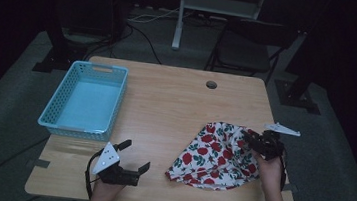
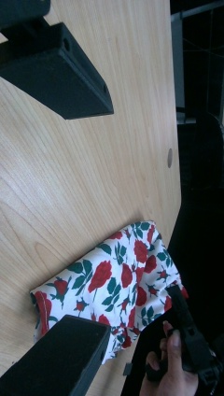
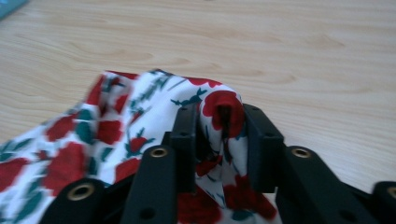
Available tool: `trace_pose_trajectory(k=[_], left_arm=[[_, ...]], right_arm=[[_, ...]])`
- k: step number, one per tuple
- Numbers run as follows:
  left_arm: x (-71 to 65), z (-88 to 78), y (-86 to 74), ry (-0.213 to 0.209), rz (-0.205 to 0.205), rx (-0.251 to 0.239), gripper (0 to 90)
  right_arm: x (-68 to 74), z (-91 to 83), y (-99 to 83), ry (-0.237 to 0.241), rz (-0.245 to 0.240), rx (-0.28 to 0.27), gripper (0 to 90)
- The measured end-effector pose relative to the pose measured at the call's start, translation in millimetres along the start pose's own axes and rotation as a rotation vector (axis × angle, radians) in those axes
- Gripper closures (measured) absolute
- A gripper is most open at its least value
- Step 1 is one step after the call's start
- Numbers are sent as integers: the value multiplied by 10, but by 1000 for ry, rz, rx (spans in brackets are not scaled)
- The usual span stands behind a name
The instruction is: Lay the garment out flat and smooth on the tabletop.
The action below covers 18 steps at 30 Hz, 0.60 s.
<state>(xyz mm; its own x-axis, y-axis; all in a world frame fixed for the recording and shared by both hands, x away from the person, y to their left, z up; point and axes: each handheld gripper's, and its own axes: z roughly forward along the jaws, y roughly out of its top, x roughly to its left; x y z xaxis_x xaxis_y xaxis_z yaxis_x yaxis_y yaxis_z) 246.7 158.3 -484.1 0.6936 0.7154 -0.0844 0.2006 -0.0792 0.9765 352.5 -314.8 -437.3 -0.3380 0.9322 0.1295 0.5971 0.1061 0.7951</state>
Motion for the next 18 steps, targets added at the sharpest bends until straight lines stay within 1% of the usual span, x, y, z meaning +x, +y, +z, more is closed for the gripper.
trace_pose_trajectory(k=[1, 2, 3, 4, 5, 6, 7, 8, 9, 11, 12, 13, 14, 15, 16, 17, 18], left_arm=[[-1, 1, 0, 2, -1, 0, 2], [-1, 1, 0, 2, -1, 0, 2], [0, 0, 0, 1, -1, 0, 2], [1, 0, 0, 1, -1, 0, 2], [1, 0, 0, 0, -2, 0, 2], [0, 0, 0, 1, -1, 0, 2], [-2, 0, 0, 1, 0, 0, 3], [-2, 0, 0, 1, 0, 0, 3], [-4, 1, 0, 1, 0, -1, 2], [-4, 1, 0, 2, 0, 0, 3], [-4, 2, 0, 2, 0, 0, 3], [-4, 2, 0, 1, 1, 1, 3], [-4, 2, 0, 1, 1, 1, 3], [-2, 3, 1, 2, 0, 1, 2], [-2, 3, 1, 2, 0, 1, 3], [0, 3, 1, 0, -1, 1, 3], [1, 2, 1, 0, -1, 3, 3]], right_arm=[[-80, 21, -29, -15, 19, 11, 648], [-80, 21, -29, -15, 19, 11, 648], [-156, 45, -65, -37, 34, 24, 598], [-156, 45, -65, -37, 34, 24, 598], [-193, 53, -83, -56, 39, 30, 586], [-272, 59, -122, -81, 62, 36, 531], [-299, 57, -136, -92, 73, 40, 518], [-299, 57, -136, -92, 73, 40, 518], [-375, 38, -182, -117, 106, 42, 464], [-422, 12, -222, -122, 132, 37, 425], [-422, 12, -222, -122, 132, 37, 425], [-445, -29, -277, -118, 147, 29, 400], [-445, -29, -277, -118, 147, 29, 400], [-449, -68, -334, -112, 153, 19, 381], [-449, -68, -334, -112, 153, 19, 381], [-439, -107, -397, -95, 153, 10, 341], [-439, -107, -397, -95, 153, 10, 341]])
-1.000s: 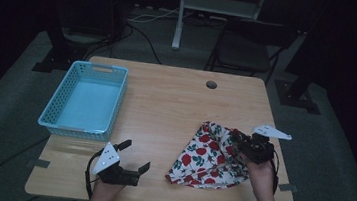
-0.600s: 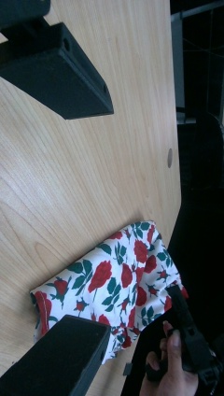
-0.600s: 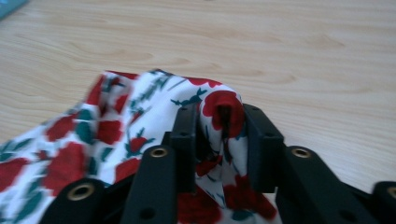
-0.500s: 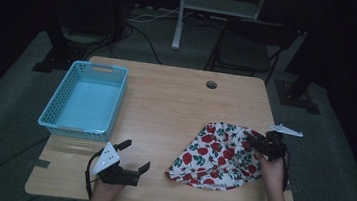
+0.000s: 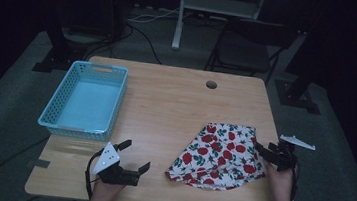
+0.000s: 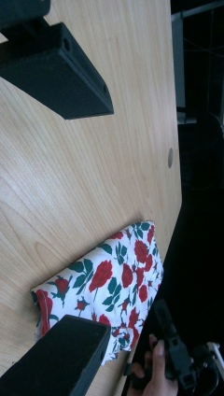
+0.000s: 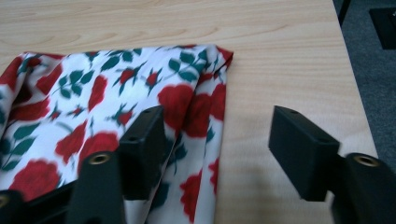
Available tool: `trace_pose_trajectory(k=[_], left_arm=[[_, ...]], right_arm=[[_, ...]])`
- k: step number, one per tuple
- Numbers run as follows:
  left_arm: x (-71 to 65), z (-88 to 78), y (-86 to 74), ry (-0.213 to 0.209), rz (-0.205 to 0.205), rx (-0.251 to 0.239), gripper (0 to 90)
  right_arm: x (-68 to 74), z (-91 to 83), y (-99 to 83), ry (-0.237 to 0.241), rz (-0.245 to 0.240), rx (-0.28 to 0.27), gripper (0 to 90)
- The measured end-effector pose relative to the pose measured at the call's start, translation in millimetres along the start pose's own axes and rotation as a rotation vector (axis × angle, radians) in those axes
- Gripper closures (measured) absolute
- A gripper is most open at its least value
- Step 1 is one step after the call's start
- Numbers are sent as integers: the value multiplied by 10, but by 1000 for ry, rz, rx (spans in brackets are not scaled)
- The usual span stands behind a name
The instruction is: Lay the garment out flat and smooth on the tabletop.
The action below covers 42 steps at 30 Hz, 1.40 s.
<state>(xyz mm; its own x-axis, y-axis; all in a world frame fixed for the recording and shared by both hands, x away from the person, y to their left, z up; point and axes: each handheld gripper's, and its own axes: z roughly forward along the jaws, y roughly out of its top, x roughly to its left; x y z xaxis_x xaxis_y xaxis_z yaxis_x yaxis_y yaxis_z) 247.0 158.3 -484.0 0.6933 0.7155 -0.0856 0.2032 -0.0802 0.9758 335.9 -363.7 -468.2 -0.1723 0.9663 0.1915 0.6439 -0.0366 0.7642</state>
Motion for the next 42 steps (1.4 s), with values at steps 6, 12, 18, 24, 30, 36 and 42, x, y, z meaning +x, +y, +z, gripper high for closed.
trace_pose_trajectory(k=[6, 12, 18, 24, 30, 36, 42], left_arm=[[8, 1, 0, -4, -7, 0, 3], [12, 6, 1, -9, -12, -3, 3], [28, 40, 12, -38, -35, 16, 2], [-37, 121, 53, -36, 3, 76, 3], [-178, 322, 218, -93, 13, 119, 3], [-373, 602, 395, -168, 42, 150, 3], [-513, 851, 552, -209, 75, 162, 31]], right_arm=[[18, -112, -191, 72, -10, -15, 192], [136, -215, -409, 79, -73, -48, 160], [190, -289, -523, 75, -125, -65, 155], [149, -381, -582, 39, -125, -98, 156], [105, -432, -614, 29, -110, -109, 156], [84, -458, -627, 28, -88, -132, 157], [42, -453, -622, 58, -57, -128, 167]])
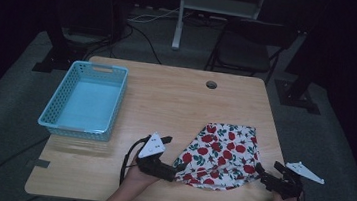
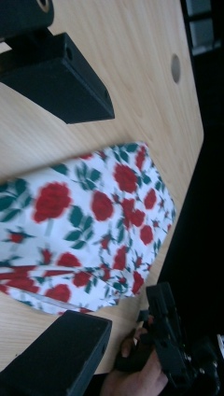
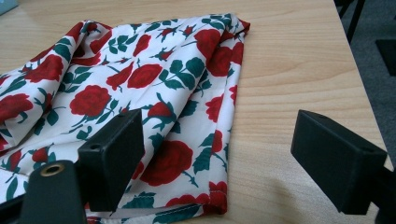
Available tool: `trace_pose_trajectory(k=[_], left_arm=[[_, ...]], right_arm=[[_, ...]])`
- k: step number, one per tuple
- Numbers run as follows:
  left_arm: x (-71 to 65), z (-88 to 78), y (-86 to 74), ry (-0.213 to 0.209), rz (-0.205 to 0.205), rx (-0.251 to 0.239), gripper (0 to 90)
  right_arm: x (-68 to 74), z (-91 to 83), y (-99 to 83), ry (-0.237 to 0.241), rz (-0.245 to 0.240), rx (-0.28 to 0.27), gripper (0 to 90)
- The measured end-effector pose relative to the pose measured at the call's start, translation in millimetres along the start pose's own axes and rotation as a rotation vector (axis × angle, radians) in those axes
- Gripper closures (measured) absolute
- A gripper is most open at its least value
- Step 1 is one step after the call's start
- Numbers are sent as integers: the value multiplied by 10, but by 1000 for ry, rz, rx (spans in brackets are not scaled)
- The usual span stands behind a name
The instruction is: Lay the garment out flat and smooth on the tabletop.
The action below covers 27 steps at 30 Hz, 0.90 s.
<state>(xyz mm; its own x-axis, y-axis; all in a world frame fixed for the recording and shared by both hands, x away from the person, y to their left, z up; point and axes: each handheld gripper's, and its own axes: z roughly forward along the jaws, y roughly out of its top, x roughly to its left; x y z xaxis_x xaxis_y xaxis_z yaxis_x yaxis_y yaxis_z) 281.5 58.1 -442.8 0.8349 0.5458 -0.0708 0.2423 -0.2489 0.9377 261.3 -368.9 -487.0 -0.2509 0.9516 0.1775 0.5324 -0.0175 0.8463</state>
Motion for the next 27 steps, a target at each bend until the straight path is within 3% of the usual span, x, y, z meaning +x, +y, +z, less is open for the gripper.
trace_pose_trajectory(k=[4, 7, 13, 18, 21, 27], left_arm=[[-7, 139, 112, -22, 6, 7, 31], [-20, 257, 161, -61, -11, 22, 31], [-180, 555, 269, -106, 36, 88, 31], [-297, 746, 340, -133, 47, 124, 33], [-350, 897, 328, -138, 54, 168, 66], [-434, 1109, 241, -90, 102, 256, 93]], right_arm=[[2, 4, 3, 3, 1, 2, 167], [5, 4, 3, 5, -3, 1, 167], [-8, 4, 3, 15, 9, 2, 167], [-9, 5, 4, 18, 11, 3, 167], [-16, 2, 3, 20, 15, 1, 167], [-27, -3, 1, 26, 24, -5, 167]])
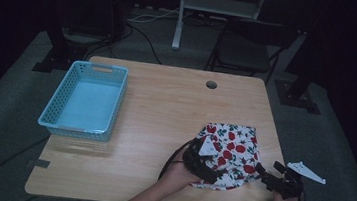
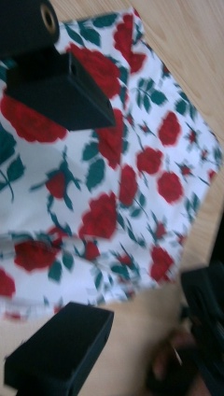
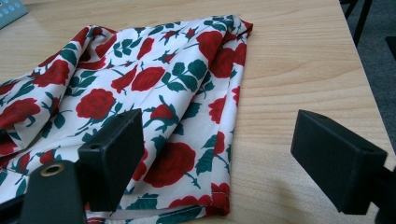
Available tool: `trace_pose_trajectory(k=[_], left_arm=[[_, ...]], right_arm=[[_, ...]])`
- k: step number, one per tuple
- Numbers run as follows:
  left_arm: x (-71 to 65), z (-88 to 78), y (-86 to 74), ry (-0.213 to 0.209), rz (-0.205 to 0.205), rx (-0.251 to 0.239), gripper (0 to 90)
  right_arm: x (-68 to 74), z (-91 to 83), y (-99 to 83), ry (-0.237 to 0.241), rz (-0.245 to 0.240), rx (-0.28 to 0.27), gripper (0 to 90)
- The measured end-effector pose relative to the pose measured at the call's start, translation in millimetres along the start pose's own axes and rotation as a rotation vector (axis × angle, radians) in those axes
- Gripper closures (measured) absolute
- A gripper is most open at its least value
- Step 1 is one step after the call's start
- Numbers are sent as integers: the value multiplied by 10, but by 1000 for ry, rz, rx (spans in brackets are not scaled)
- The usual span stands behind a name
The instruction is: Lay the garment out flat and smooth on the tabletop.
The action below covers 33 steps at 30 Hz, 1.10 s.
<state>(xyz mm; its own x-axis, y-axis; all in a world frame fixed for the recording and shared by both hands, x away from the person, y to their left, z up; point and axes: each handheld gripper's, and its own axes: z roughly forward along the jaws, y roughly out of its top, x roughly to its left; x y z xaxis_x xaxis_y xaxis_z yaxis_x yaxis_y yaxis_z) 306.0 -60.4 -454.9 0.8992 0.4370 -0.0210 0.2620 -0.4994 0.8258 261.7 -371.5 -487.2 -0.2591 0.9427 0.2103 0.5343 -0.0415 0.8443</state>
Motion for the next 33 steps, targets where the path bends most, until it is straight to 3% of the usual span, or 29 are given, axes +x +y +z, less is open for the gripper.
trace_pose_trajectory(k=[6, 7, 9, 12, 16, 18, 22, 25, 31, 33], left_arm=[[15, 152, -81, 47, 20, 73, 146], [30, 174, -102, 35, 25, 85, 166], [44, 196, -136, 56, 25, 89, 240], [84, 198, -168, 61, 19, 97, 440], [111, 178, -177, 48, 1, 90, 624], [135, 143, -178, 37, -16, 64, 741], [184, 33, -165, 49, -39, 15, 838], [259, -118, -139, 75, -70, -43, 850], [434, -381, -141, 124, -108, -96, 850], [591, -530, -194, 158, -152, -113, 849]], right_arm=[[2, 1, 1, 0, -2, 1, 167], [1, 2, 0, 0, -2, 1, 167], [2, 1, 0, -1, 0, 0, 167], [3, 1, 0, -1, -2, 0, 167], [4, 2, 0, -3, -3, 1, 167], [5, 3, 1, -4, -4, 2, 167], [4, 3, 0, -4, -2, 1, 167], [3, 4, 1, -5, -1, 2, 167], [3, 3, 1, -6, 1, 3, 167], [2, 5, 2, -7, 2, 5, 167]])
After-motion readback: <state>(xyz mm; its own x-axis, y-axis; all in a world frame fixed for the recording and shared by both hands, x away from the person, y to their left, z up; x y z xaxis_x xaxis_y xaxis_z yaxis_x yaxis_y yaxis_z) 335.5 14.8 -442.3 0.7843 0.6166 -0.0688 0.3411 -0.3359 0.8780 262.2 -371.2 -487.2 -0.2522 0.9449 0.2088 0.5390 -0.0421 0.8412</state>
